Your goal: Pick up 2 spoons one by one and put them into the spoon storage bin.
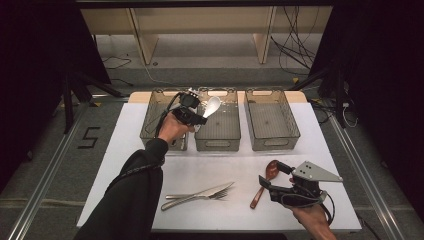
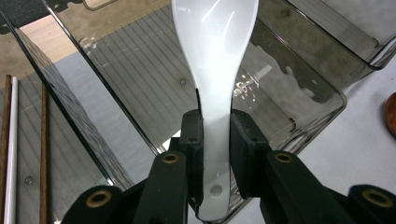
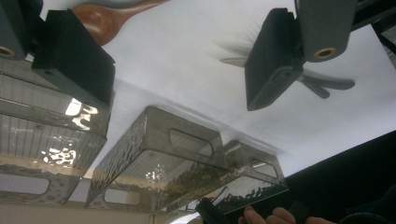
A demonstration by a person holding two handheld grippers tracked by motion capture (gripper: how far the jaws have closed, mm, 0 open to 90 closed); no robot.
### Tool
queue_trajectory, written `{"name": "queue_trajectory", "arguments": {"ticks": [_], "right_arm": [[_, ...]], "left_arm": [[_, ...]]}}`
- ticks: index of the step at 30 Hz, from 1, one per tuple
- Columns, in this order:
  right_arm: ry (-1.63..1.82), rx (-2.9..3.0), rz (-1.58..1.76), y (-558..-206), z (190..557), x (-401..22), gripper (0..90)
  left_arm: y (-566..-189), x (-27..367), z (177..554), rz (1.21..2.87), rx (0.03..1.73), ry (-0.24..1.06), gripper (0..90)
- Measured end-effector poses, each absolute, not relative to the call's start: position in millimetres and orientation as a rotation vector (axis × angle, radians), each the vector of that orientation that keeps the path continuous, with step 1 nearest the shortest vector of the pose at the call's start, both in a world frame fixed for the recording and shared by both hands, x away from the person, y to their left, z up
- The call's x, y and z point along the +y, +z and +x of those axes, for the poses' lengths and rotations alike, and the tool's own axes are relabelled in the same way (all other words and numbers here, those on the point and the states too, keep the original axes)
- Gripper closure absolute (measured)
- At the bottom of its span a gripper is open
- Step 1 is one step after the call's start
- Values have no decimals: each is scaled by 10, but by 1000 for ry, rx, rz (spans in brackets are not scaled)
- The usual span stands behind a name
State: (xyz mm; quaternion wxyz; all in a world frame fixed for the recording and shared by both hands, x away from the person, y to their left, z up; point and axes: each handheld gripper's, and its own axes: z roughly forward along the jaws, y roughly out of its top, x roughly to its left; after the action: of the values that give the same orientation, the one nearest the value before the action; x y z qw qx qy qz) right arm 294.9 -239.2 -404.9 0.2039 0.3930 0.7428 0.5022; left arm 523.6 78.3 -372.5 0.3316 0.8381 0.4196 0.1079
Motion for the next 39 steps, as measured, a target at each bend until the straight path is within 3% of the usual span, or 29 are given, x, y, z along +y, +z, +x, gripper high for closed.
{"name": "queue_trajectory", "arguments": {"ticks": [22, 29, 39], "right_arm": [[1395, 2073, 1089, -4051, 2949, -2390, 253], [1390, 2075, 1092, -4051, 2947, -2393, 253], [1367, 2085, 1096, -4064, 2956, -2372, 253]], "left_arm": [[-3905, 643, 5321, 2193, 1160, 239, 741], [-3863, 654, 5277, 2192, 1138, 222, 479], [-3657, 894, 5024, 2134, 1096, 212, 339]]}}
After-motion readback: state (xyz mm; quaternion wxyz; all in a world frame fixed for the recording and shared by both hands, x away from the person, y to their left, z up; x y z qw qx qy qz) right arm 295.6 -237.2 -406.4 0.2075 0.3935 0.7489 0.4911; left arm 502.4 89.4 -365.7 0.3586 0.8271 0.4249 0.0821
